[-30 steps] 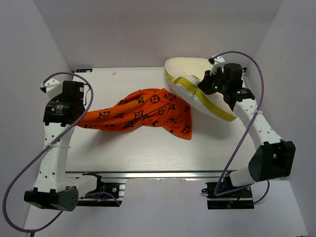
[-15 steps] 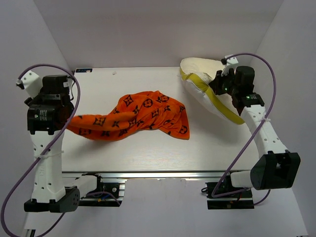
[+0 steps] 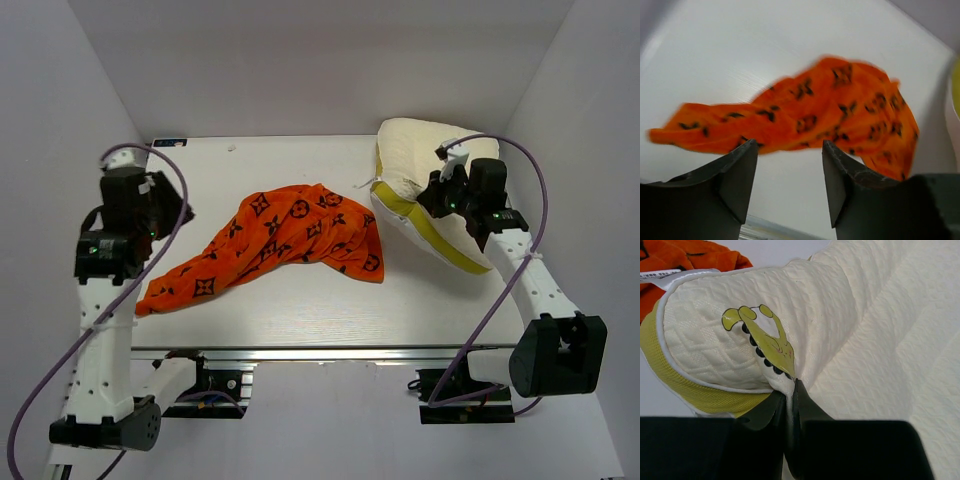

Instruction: Put the pillow into the pillowcase

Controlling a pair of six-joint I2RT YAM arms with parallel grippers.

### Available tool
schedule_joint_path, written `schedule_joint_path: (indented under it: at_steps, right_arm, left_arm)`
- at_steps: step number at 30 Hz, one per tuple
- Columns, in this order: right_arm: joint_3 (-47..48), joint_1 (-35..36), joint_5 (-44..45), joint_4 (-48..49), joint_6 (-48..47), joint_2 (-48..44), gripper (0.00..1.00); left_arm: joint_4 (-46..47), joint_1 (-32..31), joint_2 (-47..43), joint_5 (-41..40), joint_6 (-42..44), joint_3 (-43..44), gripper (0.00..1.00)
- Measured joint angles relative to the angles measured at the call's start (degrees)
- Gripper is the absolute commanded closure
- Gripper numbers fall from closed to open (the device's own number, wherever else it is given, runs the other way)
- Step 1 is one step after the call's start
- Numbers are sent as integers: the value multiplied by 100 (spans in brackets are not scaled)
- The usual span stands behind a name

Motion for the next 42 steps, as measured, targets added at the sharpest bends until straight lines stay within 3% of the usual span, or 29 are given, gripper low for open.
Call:
schedule_joint_path:
  at_steps: [2, 5, 9, 14, 18, 23, 32, 42]
  right_arm:
    - [-26, 0, -72, -4, -39, 0, 100]
    - [-28, -2, -120, 2, -85, 0, 100]
    - [-28, -2, -166, -4, -105, 0, 100]
    - [-33, -2, -216, -4, -107, 0, 100]
    - [-114, 0, -258, -13, -107, 0, 100]
    - [-203, 0, -319, -11, -116, 0, 100]
    - [-439, 0, -378, 11, -118, -26, 100]
    - [-487, 0, -376, 35, -118, -76, 100]
  left_arm:
    - [544, -160, 13, 815, 22, -732, 32]
    - [1106, -1029, 459, 1130, 26, -1399, 27]
    - [1576, -2586, 1641, 931, 173, -1204, 21]
    - [2044, -3471, 2990, 424, 466, -579, 19]
    - [2337, -3486, 3965, 28, 697, -2, 18]
    - [2356, -3456, 5405, -212, 737, 1316, 15]
    - [1641, -3412, 7176, -310, -177, 3377, 15]
    - [997, -3298, 7257, -302, -1005, 2997, 17]
